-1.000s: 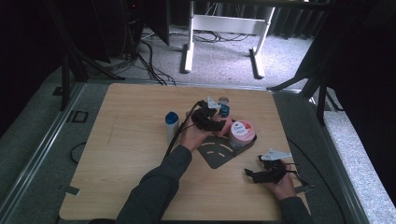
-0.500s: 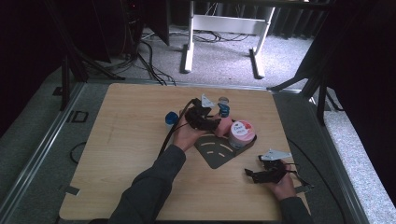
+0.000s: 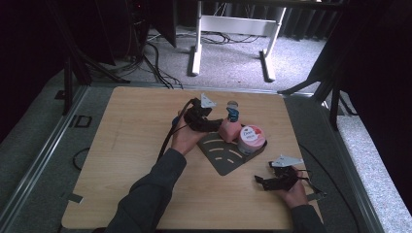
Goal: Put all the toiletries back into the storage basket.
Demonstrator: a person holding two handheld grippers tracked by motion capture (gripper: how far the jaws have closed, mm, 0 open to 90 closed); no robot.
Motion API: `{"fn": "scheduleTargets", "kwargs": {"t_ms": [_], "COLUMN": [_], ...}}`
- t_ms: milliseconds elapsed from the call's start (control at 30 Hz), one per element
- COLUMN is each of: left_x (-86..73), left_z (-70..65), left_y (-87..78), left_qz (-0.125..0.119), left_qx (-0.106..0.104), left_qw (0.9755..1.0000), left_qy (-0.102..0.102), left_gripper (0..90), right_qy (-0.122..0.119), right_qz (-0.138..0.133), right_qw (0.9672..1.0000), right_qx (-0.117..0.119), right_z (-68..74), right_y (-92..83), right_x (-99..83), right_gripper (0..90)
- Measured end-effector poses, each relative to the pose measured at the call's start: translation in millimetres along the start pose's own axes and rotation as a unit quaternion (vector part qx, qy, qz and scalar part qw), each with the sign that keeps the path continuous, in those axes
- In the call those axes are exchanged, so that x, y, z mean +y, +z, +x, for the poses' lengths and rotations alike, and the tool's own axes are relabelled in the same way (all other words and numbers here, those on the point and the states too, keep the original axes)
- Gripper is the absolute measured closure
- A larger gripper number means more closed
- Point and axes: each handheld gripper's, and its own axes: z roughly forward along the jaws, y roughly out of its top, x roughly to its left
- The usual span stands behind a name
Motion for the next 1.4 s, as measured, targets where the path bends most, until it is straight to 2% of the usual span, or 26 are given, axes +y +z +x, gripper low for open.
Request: {"fn": "scheduleTargets", "kwargs": {"t_ms": [167, 500, 667, 1033, 1400], "left_x": [1.0, 0.5, 1.4, -1.3, -6.9], "left_z": [3.0, 14.9, 20.5, 29.5, 37.8], "left_y": [-7.8, -20.3, -26.2, -33.8, -38.5], "left_qz": [0.000, 0.003, 0.013, 0.028, 0.058], "left_qx": [0.008, 0.026, 0.036, 0.053, 0.058], "left_qw": [1.0000, 0.9996, 0.9993, 0.9982, 0.9966], "left_qy": [0.005, 0.001, 0.005, -0.001, 0.000], "left_gripper": [36.0, 34.6, 33.6, 33.3, 33.3], "right_qy": [-0.001, -0.001, -0.001, -0.001, 0.000], "right_qz": [0.000, 0.000, 0.000, 0.000, 0.000], "right_qw": [1.0000, 1.0000, 1.0000, 1.0000, 1.0000], "right_qx": [0.000, 0.000, 0.000, 0.000, 0.000], "right_z": [-0.1, -0.2, -0.1, -0.1, 0.0], "right_y": [0.0, 0.1, 0.0, 0.0, 0.0], "right_x": [0.0, 0.0, 0.0, 0.0, 0.0], "right_gripper": [12.0, 12.0, 12.0, 12.0, 12.0]}}
